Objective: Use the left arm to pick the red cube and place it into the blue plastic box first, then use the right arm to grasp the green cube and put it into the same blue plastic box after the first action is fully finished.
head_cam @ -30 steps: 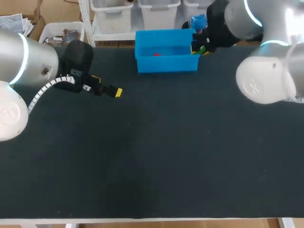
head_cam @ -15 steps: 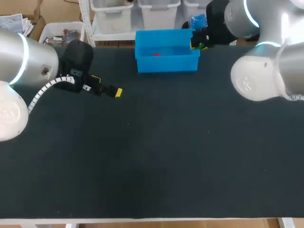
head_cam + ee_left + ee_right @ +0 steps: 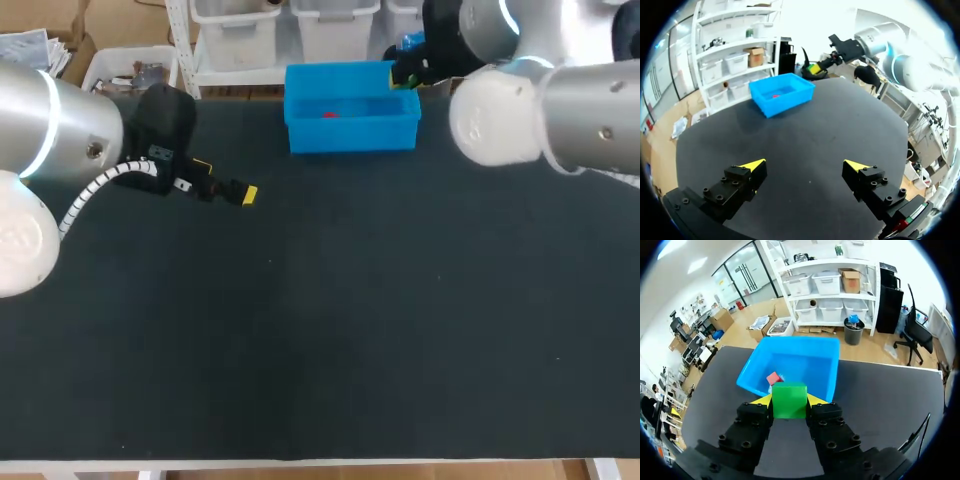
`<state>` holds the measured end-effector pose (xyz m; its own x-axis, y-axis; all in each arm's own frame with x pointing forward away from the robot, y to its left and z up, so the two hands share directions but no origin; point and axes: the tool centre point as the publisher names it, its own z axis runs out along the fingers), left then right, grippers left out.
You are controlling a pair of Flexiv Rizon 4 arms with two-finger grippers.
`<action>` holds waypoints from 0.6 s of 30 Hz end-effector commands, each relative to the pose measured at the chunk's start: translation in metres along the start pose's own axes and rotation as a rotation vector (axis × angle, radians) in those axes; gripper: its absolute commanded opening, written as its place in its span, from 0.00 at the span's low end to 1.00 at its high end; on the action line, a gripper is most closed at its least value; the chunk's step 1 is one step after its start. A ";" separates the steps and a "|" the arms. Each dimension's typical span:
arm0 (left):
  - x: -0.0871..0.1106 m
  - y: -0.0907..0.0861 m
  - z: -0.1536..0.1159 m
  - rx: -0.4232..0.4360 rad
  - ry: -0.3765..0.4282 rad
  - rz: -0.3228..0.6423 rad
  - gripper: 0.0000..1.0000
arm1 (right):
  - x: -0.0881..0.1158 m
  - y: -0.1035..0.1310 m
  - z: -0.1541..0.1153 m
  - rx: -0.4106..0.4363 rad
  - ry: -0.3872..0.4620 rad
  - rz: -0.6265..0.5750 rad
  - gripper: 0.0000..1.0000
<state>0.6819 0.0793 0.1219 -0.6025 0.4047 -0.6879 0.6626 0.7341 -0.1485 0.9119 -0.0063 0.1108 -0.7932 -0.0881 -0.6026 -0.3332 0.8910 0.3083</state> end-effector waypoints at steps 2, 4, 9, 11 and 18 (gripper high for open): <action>0.002 0.003 0.000 0.012 -0.007 0.003 1.00 | -0.017 -0.003 0.036 -0.052 0.075 0.001 0.00; 0.002 0.003 0.000 0.012 -0.007 0.003 1.00 | -0.017 -0.002 0.040 -0.058 0.079 0.001 0.00; 0.002 0.003 0.000 0.012 -0.007 0.003 1.00 | -0.017 0.001 0.047 -0.070 0.087 -0.004 0.00; 0.002 0.003 0.000 0.012 -0.007 0.003 1.00 | -0.017 0.001 0.050 -0.074 0.089 -0.005 0.00; 0.002 0.003 0.000 0.012 -0.007 0.003 1.00 | -0.012 -0.006 0.067 -0.072 0.112 0.001 0.00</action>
<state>0.6819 0.0793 0.1219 -0.6025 0.4047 -0.6879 0.6626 0.7341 -0.1485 0.9451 0.0159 0.0733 -0.8359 -0.1316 -0.5328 -0.3631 0.8605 0.3572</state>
